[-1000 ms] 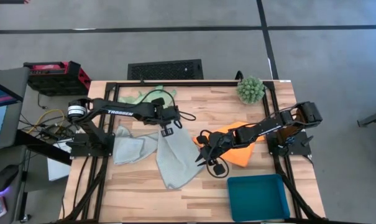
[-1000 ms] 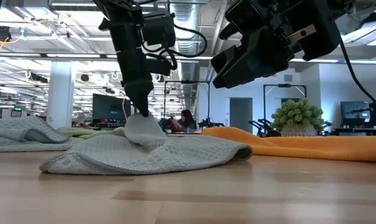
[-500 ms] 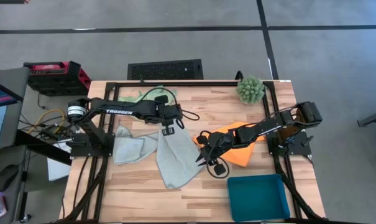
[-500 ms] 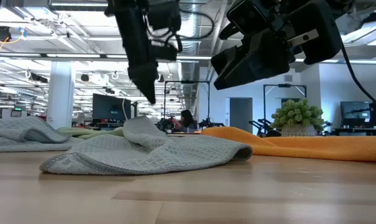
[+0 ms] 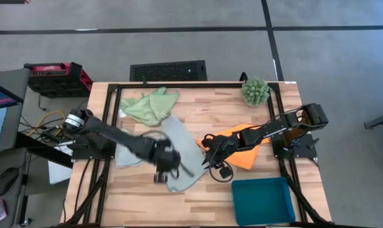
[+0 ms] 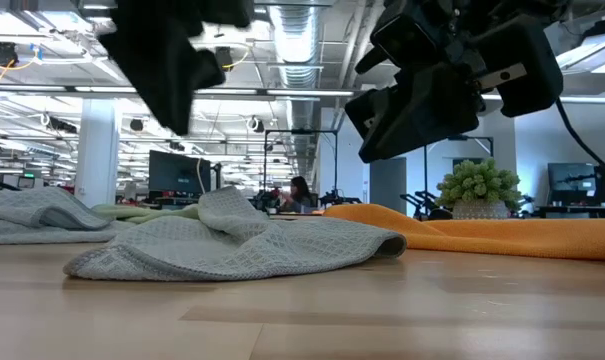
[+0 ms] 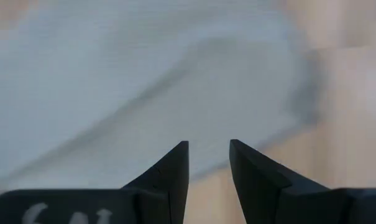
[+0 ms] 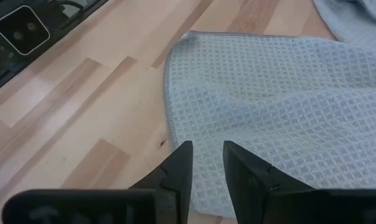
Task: Fold microfiber towels
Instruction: Fold the bottom gray towel
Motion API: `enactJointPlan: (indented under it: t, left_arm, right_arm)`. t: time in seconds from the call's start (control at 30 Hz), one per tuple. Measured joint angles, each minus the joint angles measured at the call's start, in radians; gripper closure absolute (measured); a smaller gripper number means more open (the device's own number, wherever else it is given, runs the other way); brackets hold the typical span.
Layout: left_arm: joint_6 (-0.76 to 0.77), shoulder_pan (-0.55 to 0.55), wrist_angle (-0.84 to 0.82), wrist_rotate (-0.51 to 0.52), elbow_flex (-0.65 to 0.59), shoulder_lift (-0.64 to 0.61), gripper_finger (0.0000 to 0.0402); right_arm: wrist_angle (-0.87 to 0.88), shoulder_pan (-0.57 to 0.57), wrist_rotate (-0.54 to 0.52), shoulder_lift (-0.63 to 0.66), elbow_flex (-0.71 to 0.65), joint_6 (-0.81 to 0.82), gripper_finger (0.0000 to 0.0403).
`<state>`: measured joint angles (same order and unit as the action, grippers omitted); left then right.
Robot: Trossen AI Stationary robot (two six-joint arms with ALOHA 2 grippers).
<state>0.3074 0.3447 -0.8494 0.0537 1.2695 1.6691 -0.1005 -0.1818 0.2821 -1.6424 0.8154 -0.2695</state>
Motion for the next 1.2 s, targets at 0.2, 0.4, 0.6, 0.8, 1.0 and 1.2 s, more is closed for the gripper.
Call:
enactJointPlan:
  t: [0.2, 0.4, 0.6, 0.8, 1.0, 1.2]
  left_arm:
    - [0.083, 0.148, 0.290, 0.047, -0.071, 0.000, 0.0292]
    - [0.145, 0.190, 0.434, 0.090, -0.187, 0.001, 0.0292]
    - [0.169, 0.189, 0.677, 0.087, -0.347, 0.001, 0.0292]
    - [0.187, 0.190, 0.794, 0.089, -0.426, 0.002, 0.0292]
    - [0.207, 0.191, 0.915, 0.089, -0.485, 0.023, 0.0292]
    - [0.192, 0.194, 0.981, 0.007, -0.461, 0.129, 0.0292]
  right_arm:
    - [0.003, -0.002, 0.000, 0.000, 0.000, 0.000, 0.0290]
    - [0.003, -0.002, 0.000, 0.000, 0.000, 0.000, 0.0290]
    - [0.003, -0.002, 0.000, 0.000, 0.000, 0.000, 0.0290]
    - [0.003, -0.002, 0.000, 0.000, 0.000, 0.000, 0.0290]
    - [0.003, -0.002, 0.000, 0.000, 0.000, 0.000, 0.0290]
    - [0.003, -0.002, 0.000, 0.000, 0.000, -0.001, 0.0290]
